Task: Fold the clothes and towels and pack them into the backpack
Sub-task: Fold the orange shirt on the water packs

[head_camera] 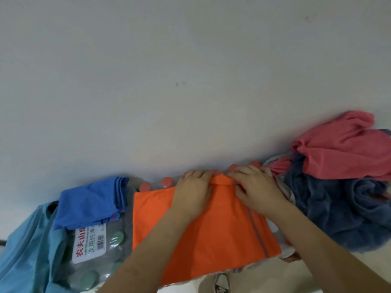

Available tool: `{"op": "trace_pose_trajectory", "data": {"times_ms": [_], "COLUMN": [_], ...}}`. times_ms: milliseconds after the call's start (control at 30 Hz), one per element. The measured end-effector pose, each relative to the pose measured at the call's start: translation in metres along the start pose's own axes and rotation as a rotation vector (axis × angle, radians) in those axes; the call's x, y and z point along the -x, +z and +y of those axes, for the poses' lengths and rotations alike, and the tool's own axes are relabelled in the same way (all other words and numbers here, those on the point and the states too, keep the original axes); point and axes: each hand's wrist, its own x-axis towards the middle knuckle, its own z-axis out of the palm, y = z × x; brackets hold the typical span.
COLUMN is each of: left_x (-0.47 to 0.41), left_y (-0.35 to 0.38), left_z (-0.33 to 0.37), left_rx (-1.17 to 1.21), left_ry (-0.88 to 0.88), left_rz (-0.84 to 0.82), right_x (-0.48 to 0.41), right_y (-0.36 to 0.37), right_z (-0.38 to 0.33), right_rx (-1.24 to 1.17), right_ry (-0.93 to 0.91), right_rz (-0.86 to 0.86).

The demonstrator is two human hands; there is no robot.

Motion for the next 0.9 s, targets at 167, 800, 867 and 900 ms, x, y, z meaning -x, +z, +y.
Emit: {"op": "trace_pose_trajectory", "data": {"times_ms": [167, 800, 867, 900], "left_x": [-0.014, -0.034, -0.029, -0.024], "left_y": [-0.005, -0.004, 0.001, 0.001], "left_z": [-0.003, 0.002, 0.003, 0.006], "left_rx": [0.297, 0.169, 0.056, 0.030], "left_ry": [-0.001, -0.068, -0.035, -0.016], "left_rz": [0.137, 0.039, 0.120, 0.190], "right_x": [-0.007, -0.014, -0.013, -0.012], "right_y": [0.008, 0.002, 0.010, 0.014], "right_z": [0.003, -0.001, 0.000, 0.001], "right_rx": [-0.209, -0.323, -0.171, -0.114], "right_ry": [0.087, 0.399, 0.425, 0.431], "right_rz": [0.175, 0.157, 0.097, 0.088]}}
